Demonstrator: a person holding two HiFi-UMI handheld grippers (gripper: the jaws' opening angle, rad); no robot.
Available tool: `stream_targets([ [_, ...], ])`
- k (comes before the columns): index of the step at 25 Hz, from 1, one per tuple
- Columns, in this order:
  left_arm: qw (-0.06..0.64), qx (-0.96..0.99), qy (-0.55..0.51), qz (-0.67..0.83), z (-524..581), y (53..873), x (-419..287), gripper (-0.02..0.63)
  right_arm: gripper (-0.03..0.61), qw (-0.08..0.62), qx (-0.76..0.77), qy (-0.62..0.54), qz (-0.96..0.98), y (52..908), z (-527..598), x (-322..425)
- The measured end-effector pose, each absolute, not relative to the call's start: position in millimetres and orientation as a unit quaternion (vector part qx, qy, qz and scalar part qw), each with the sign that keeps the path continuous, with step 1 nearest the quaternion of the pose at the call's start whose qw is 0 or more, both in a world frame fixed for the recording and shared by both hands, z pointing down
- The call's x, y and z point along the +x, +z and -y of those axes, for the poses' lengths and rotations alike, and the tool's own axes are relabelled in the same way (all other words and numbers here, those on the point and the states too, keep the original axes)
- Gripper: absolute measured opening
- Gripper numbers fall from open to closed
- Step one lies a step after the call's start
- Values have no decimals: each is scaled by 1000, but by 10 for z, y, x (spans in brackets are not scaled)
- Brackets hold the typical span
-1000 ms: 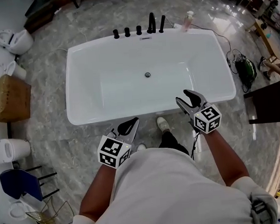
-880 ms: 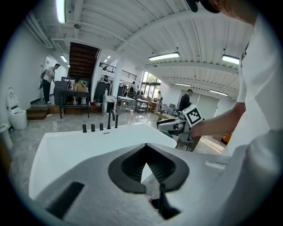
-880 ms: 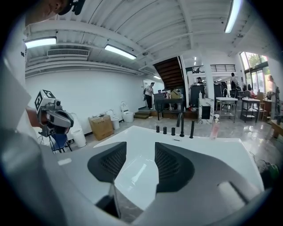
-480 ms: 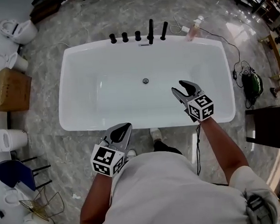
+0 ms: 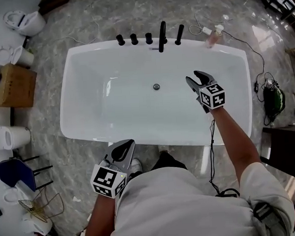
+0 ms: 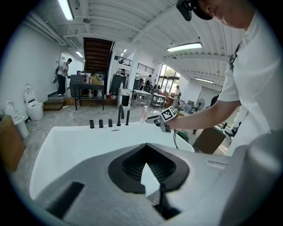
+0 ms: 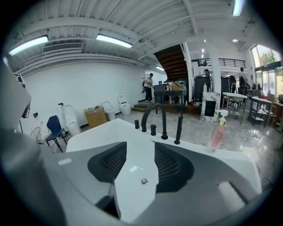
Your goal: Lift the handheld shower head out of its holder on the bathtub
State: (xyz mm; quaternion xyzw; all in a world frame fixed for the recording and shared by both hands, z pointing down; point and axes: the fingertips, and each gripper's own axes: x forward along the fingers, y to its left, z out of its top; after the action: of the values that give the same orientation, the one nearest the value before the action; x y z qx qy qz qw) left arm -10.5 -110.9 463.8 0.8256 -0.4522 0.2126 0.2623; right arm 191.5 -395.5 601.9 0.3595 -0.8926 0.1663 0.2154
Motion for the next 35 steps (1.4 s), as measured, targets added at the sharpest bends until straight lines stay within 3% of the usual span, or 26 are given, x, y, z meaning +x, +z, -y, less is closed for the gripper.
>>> stream_targets([
  [20,317,805,233,445,1583,5191,-31,6,209,243,423,163,857,7054,6243,1910],
  [35,327,804,222,444,1749,5442,-122,6,239,252,456,171,836,7364,7192,1743],
])
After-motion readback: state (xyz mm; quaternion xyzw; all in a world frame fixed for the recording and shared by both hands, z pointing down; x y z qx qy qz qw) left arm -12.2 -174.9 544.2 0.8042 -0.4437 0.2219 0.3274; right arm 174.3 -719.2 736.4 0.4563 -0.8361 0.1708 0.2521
